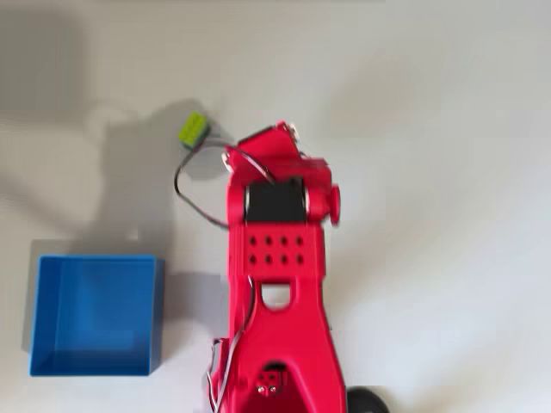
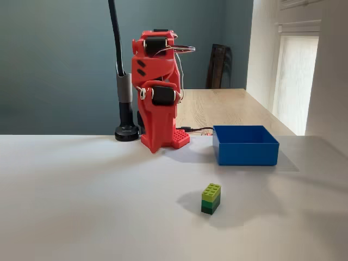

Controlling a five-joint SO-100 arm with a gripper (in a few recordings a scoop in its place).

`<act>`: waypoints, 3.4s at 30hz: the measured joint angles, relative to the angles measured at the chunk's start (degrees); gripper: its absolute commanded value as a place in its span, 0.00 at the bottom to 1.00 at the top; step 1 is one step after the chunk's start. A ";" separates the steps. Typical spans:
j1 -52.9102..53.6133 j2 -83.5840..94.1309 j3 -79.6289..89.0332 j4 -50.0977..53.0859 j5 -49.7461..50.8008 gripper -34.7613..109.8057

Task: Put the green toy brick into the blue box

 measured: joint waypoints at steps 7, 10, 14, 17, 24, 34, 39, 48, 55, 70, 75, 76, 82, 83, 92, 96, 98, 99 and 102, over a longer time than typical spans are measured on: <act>-2.72 -16.88 -12.13 3.96 -2.29 0.40; -4.57 -23.20 -16.44 3.96 -3.78 0.43; -7.12 -30.06 -23.12 6.24 -4.92 0.44; -10.02 -33.75 -27.86 8.44 -5.19 0.44; -17.49 -41.75 -38.85 15.21 -3.34 0.44; -21.36 -50.98 -48.78 21.01 -2.99 0.45; -21.01 -54.14 -53.96 25.31 -4.22 0.44; -19.34 -55.72 -57.04 29.27 -7.12 0.45; -17.75 -55.81 -57.83 29.71 -9.05 0.45; -16.35 -55.99 -57.83 29.71 -10.28 0.42; -16.35 -61.61 -60.64 29.71 -10.28 0.40; -16.26 -62.31 -61.35 29.71 -10.28 0.40; -16.08 -65.39 -64.25 29.71 -10.28 0.31; -16.08 -65.57 -64.42 29.71 -10.28 0.28; -16.08 -66.62 -65.92 29.62 -9.76 0.24; -16.17 -66.62 -65.92 29.53 -9.05 0.24; -16.35 -66.62 -65.04 28.92 -8.88 0.24; -16.35 -66.45 -64.42 28.39 -8.44 0.24; -16.52 -66.18 -62.84 27.25 -7.21 0.24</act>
